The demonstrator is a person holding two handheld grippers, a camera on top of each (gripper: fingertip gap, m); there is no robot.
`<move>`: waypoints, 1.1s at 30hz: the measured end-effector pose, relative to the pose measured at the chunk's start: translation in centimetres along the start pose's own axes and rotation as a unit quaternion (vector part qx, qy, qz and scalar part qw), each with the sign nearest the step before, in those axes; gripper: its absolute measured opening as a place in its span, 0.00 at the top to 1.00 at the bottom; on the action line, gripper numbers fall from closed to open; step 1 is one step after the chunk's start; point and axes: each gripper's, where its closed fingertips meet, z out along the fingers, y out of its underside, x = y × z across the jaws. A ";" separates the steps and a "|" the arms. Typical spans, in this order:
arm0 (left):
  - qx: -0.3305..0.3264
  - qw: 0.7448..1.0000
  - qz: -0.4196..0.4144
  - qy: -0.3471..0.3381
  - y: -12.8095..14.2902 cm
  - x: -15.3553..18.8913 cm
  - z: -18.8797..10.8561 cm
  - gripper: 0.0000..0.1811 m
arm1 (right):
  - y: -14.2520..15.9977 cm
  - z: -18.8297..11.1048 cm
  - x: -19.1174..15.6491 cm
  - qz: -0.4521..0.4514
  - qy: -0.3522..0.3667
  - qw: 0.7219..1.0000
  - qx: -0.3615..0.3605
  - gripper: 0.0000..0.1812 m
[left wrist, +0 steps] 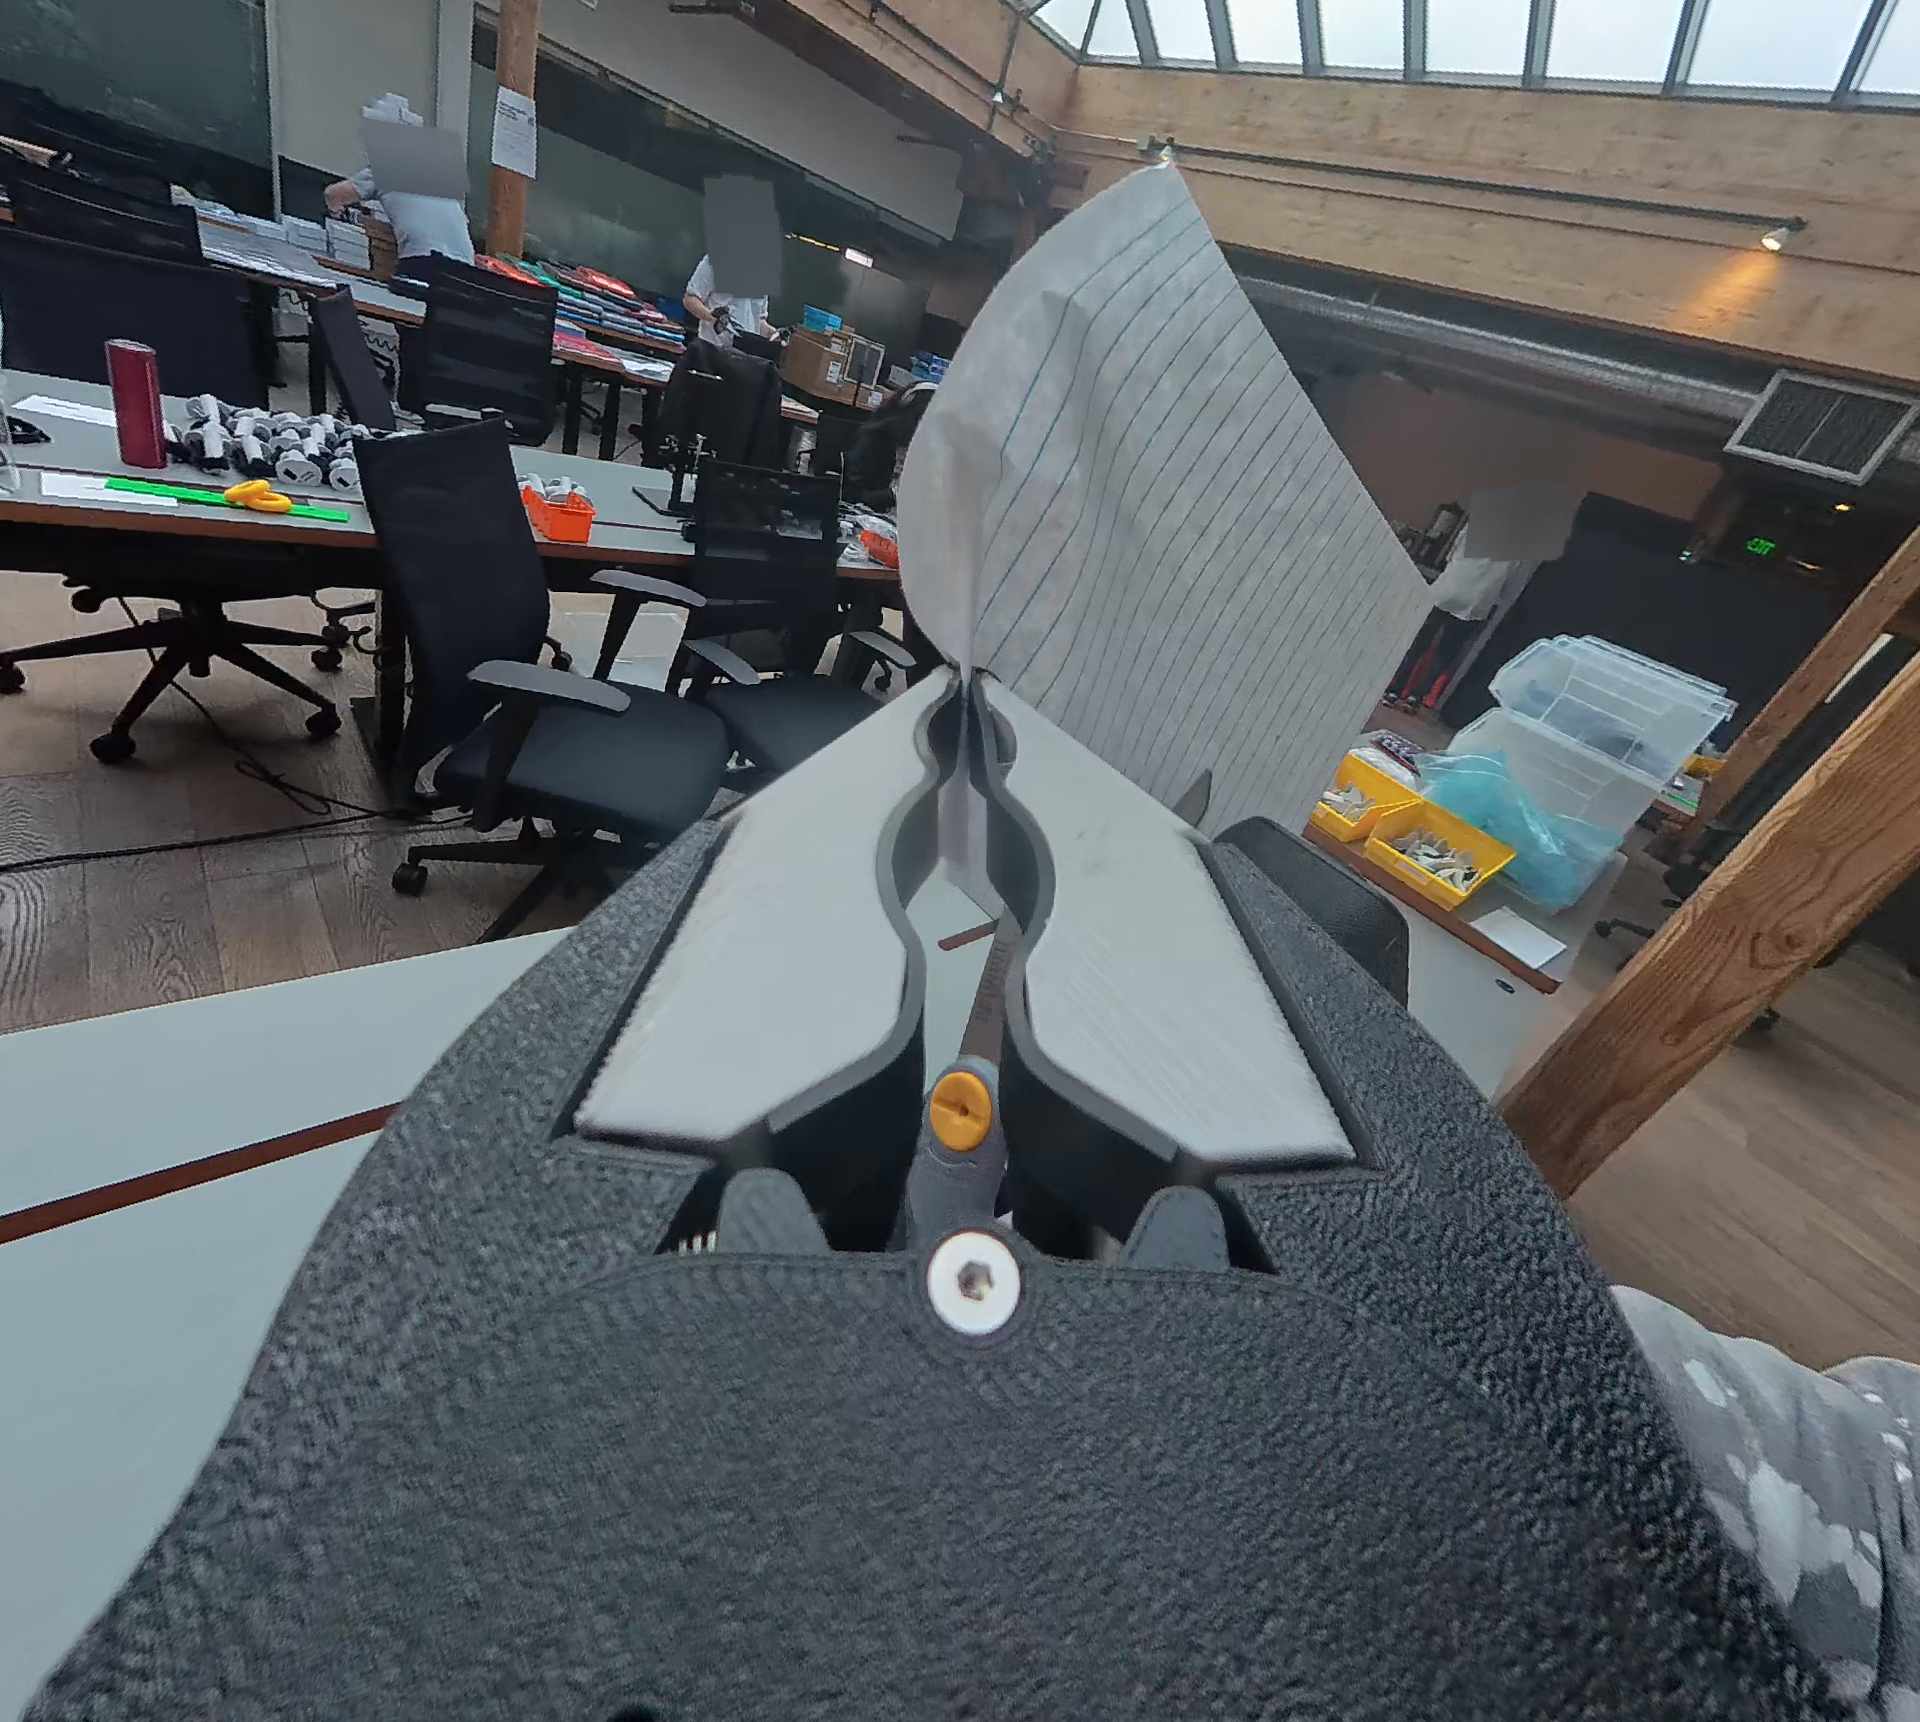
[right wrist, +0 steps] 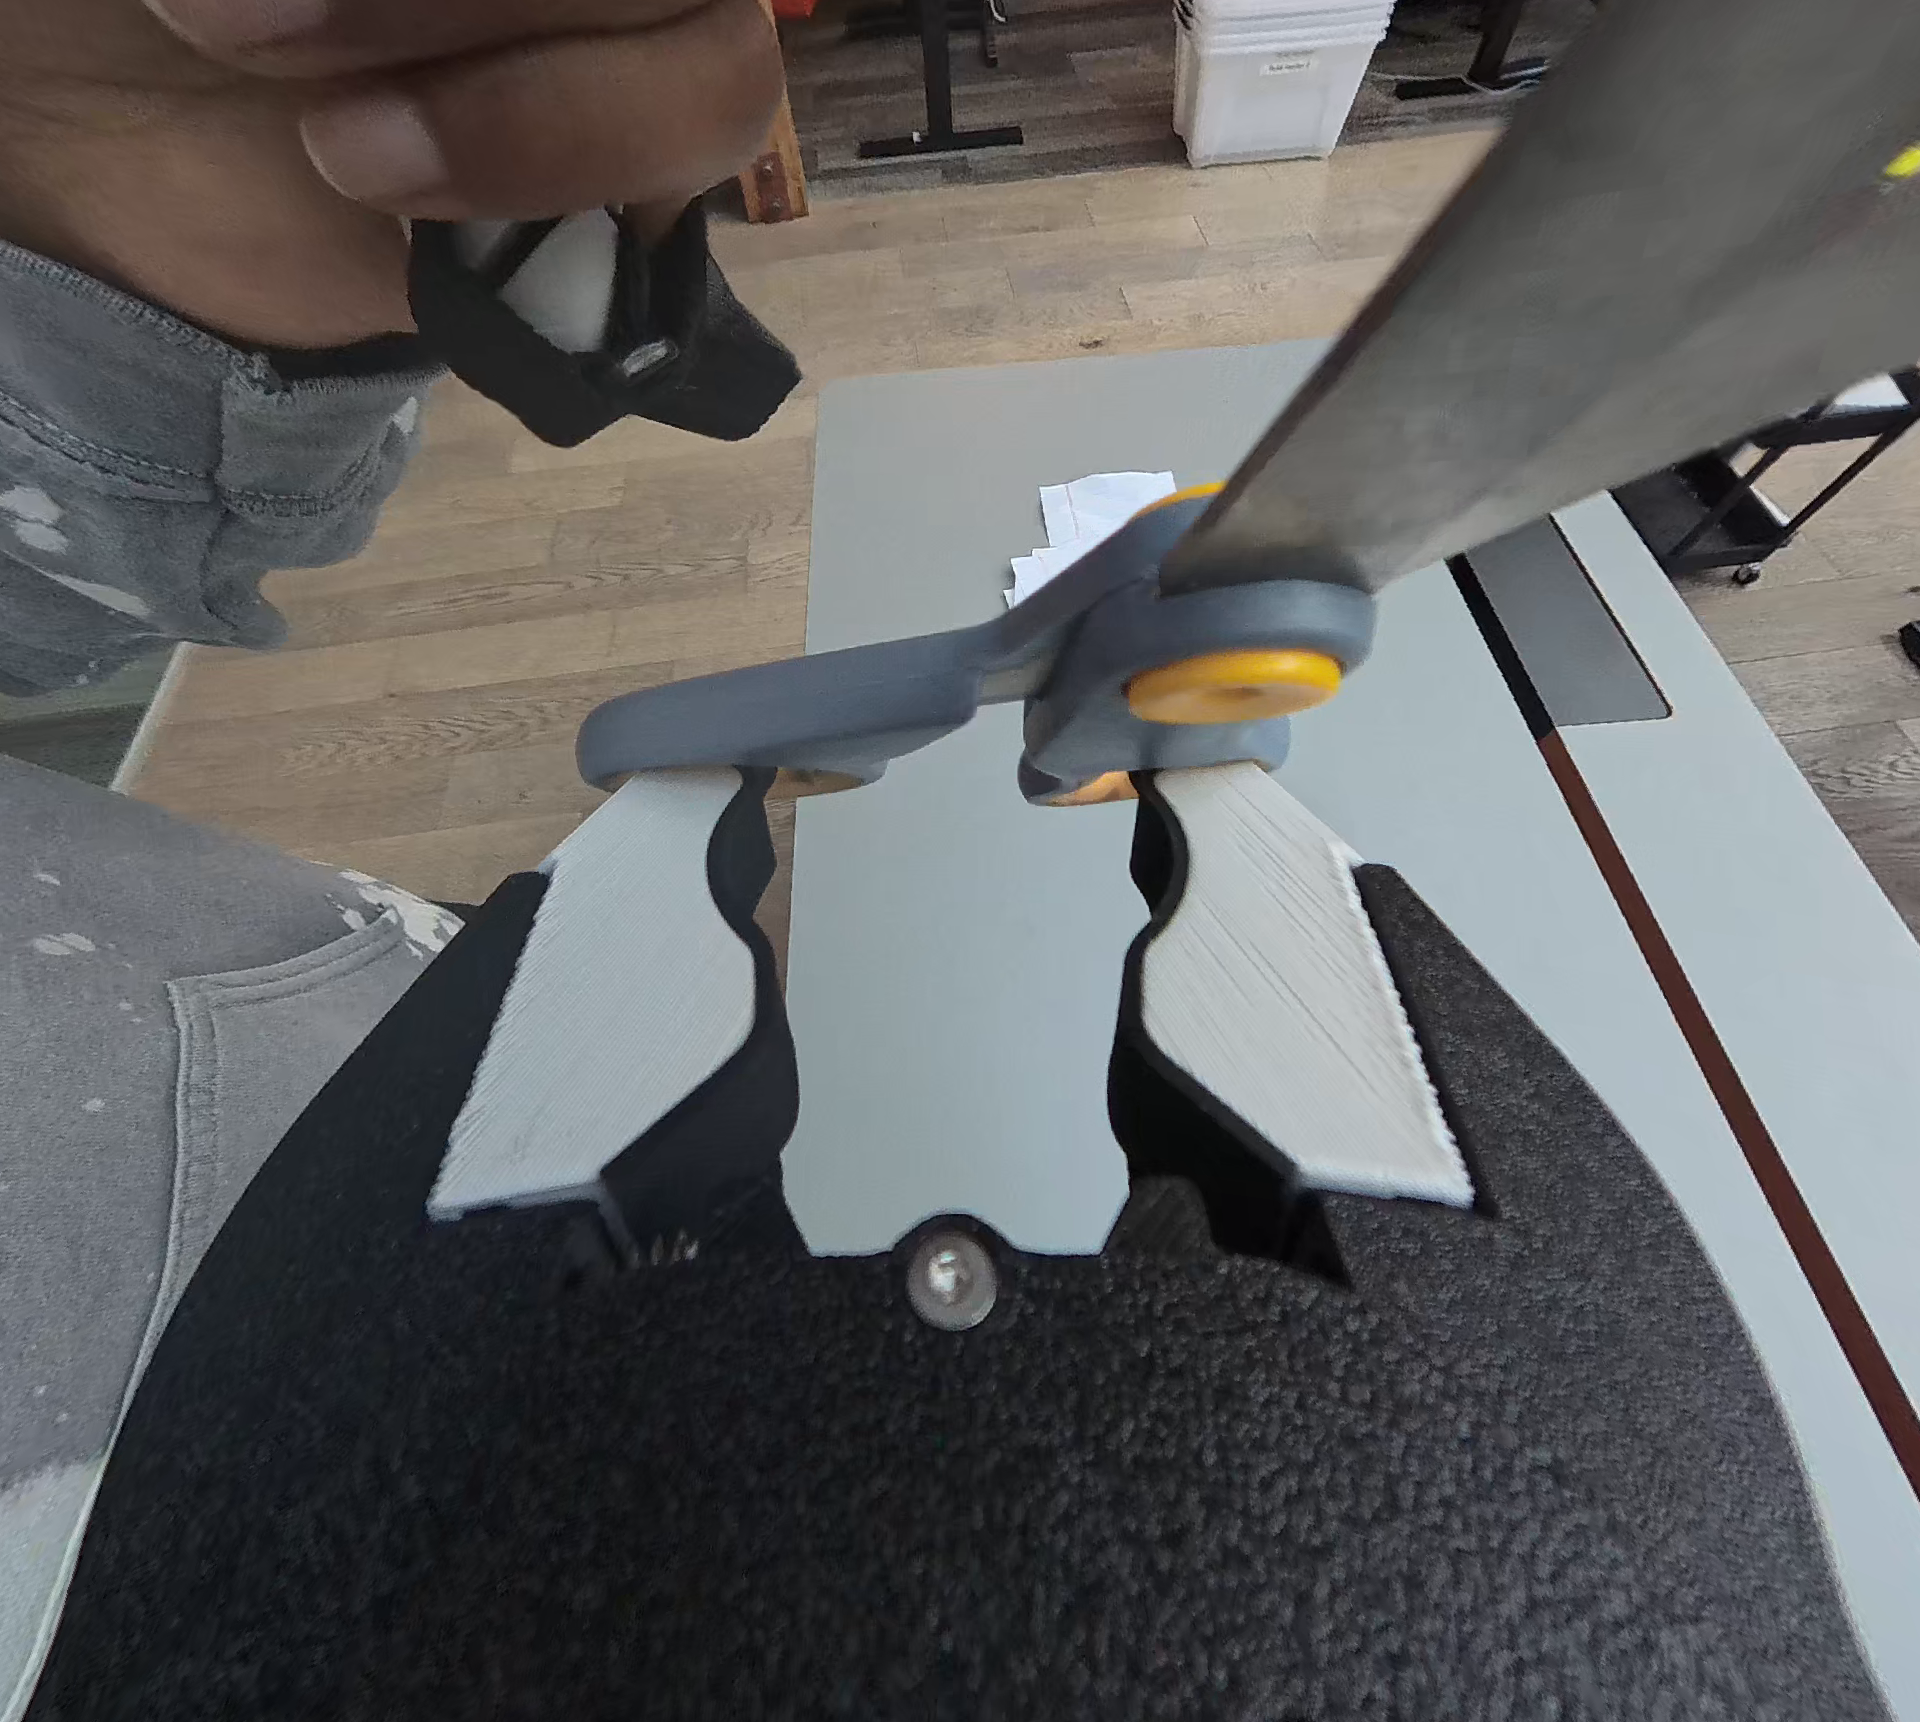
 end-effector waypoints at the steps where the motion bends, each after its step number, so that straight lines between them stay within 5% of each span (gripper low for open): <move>1: -0.003 1.000 0.000 -0.001 0.2 -0.1 0.0 1.00 | 0.0 0.0 0.1 0.000 0.002 1.000 0.000 0.63; 33: -0.014 1.000 -0.001 -0.014 1.6 -1.6 0.0 1.00 | 0.5 0.1 0.3 0.002 -0.006 1.000 0.013 0.73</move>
